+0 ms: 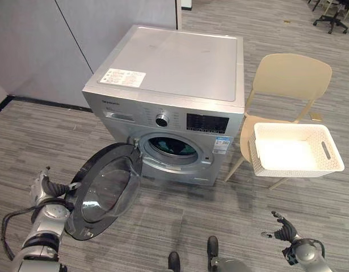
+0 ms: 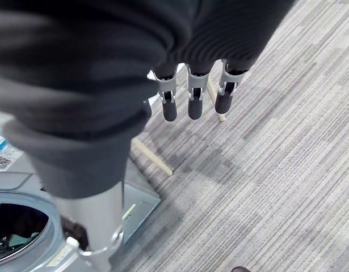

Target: Grab the laundry basket,head to the washer,open it,put in the laundry and shut it.

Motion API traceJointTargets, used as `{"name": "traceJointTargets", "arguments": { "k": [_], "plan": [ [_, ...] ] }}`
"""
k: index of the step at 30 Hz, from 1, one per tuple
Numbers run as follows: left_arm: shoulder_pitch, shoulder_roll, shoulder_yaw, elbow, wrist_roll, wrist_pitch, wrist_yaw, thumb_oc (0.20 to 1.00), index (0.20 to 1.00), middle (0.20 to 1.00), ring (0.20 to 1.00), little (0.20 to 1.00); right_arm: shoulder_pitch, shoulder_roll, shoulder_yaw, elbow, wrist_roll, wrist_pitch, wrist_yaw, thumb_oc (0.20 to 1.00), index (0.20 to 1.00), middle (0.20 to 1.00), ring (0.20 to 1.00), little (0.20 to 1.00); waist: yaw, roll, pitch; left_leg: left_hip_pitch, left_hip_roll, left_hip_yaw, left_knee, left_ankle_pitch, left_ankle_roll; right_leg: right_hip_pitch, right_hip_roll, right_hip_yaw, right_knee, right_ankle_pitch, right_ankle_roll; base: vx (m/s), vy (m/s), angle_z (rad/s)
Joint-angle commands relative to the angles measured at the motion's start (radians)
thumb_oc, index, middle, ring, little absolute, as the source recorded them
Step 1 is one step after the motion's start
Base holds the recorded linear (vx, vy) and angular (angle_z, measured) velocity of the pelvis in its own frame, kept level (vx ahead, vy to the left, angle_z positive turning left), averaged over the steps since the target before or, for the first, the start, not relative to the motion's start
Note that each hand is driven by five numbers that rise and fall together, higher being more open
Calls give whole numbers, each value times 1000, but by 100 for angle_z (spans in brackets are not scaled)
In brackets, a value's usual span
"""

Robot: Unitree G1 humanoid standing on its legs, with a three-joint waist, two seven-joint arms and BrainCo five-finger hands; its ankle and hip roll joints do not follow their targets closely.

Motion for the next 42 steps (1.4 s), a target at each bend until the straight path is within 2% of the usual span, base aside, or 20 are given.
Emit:
{"name": "traceJointTargets", "arguments": {
  "k": [1,4,7,9,10,12,14,15,20,22,25,27,28,30,31,32,33,35,38,42],
  "plan": [
    [-46,61,5,16,42,-4,-8,1000,1000,1000,1000,1000,-8,-4,15,-39,7,-18,4,1000,1000,1000,1000,1000,-8,-51,32,-68,-23,-25,17,4,4,86,-48,36,26,-100,129,-25,10,-5],
    [-36,45,11,10,19,-11,-21,1000,1000,1000,1000,1000,-15,0,22,-32,7,-12,4,1000,1000,1000,1000,1000,-6,-59,38,-84,-20,-21,32,-1,4,77,-47,40,26,-95,130,-11,0,-1],
    [1,-13,16,-10,-25,-26,-45,1000,1000,1000,1000,1000,-30,10,29,-15,3,-3,5,1000,1000,1000,1000,1000,-1,-68,43,-95,-17,-20,54,-13,6,74,-47,39,29,-98,128,11,-2,-5],
    [43,-107,-9,-36,-41,-35,-61,1000,1000,1000,1000,1000,-50,19,37,4,-10,2,-2,1000,1000,1000,1000,1000,8,-69,46,-86,-20,-17,61,-24,9,83,-48,41,32,-106,125,24,5,-8],
    [43,-107,-9,-37,-41,-35,-61,1000,1000,1000,1000,1000,-50,19,37,4,-10,2,-2,1000,1000,1000,1000,1000,8,-69,46,-86,-20,-17,61,-24,9,83,-48,41,32,-106,125,26,10,-3],
    [105,-198,-67,-167,-27,-51,-83,1000,1000,1000,1000,1000,-56,15,29,-5,-22,2,-9,1000,1000,1000,1000,1000,15,-62,48,-67,-25,-15,56,-31,12,93,-48,42,33,-114,121,32,4,-1],
    [131,-222,-75,-215,-32,-56,-91,1000,1000,1000,1000,1000,-56,16,26,-8,-26,3,-7,1000,1000,1000,1000,1000,16,-59,49,-60,-26,-15,54,-31,13,97,-48,41,32,-117,119,15,-8,0],
    [183,-270,-103,-367,-43,-63,-111,1000,1000,1000,1000,1000,-48,16,16,-29,-31,4,-6,1000,1000,1000,1000,1000,21,-51,50,-44,-31,-19,49,-32,15,107,-48,38,30,-121,117,46,-22,1],
    [313,-345,-193,-675,-98,-93,-222,1000,1000,1000,1000,1000,-22,21,2,-69,-62,-1,-5,1000,1000,1000,1000,1000,19,-24,48,5,-38,-19,23,-31,18,139,-48,38,20,-130,116,46,-35,1],
    [314,-345,-193,-676,-98,-93,-222,1000,1000,1000,1000,1000,-22,20,2,-69,-62,-1,-5,1000,1000,1000,1000,1000,20,-24,49,7,-38,-19,21,-31,18,140,-48,38,20,-130,116,0,0,0],
    [235,-383,-261,-674,-104,-86,-223,1000,1000,1000,1000,1000,-46,24,13,-54,-71,11,-18,1000,1000,1000,1000,1000,-3,-10,61,-2,-35,0,11,-24,20,116,-47,57,22,-123,118,-65,-19,-9],
    [112,-400,-294,-585,-74,-72,-175,1000,1000,1000,1000,1000,-71,16,32,-50,-73,22,-34,1000,1000,1000,1000,1000,-37,-8,75,-24,-28,34,7,-21,23,67,-36,93,35,-112,118,-127,30,-37],
    [109,-400,-295,-583,-74,-73,-175,1000,1000,1000,1000,1000,-73,16,31,-50,-73,22,-34,1000,1000,1000,1000,1000,-35,-8,72,-30,-28,36,7,-17,22,61,-36,95,35,-109,118,-170,52,-50],
    [-87,-358,-308,-372,-17,-45,-73,1000,1000,1000,1000,1000,-105,-7,60,-59,-65,29,-42,1000,1000,1000,1000,1000,-77,-18,88,-77,-17,77,10,-8,24,-12,-19,140,54,-90,118,-159,52,-63],
    [-269,-263,-333,-178,52,-17,-27,1000,1000,1000,1000,1000,-121,-38,77,-100,-53,17,-39,1000,1000,1000,1000,1000,-111,-27,92,-114,-10,99,10,3,24,-61,-10,161,59,-70,121,-116,36,-90],
    [-356,-209,-350,-89,86,-7,-18,1000,1000,1000,1000,1000,-123,-52,77,-123,-44,7,-37,1000,1000,1000,1000,1000,-125,-30,95,-131,-8,107,11,8,23,-76,-9,163,58,-61,123,-86,24,-93],
    [-358,-210,-351,-87,85,-8,-18,1000,1000,1000,1000,1000,-123,-51,76,-123,-44,8,-37,1000,1000,1000,1000,1000,-124,-31,96,-131,-8,107,12,8,23,-76,-9,164,58,-61,123,-53,0,-69],
    [-491,-125,-373,14,120,6,2,1000,1000,1000,1000,1000,-109,-76,63,-172,-11,-21,-41,1000,1000,1000,1000,1000,-149,-38,109,-164,-5,113,18,19,19,-104,-10,162,55,-44,129,-72,-12,-29],
    [-543,-73,-368,13,121,3,16,1000,1000,1000,1000,1000,-76,-66,55,-171,6,-36,-43,1000,1000,1000,1000,1000,-152,-45,115,-184,-2,112,25,23,15,-116,-17,154,46,-31,137,-30,-25,-14],
    [-438,-96,-323,-129,93,-23,31,1000,1000,1000,1000,1000,-25,-36,51,-135,-1,-34,-37,1000,1000,1000,1000,1000,-124,-45,95,-138,-4,98,21,6,9,-67,-28,139,31,-48,139,34,-30,3]
  ]
}}
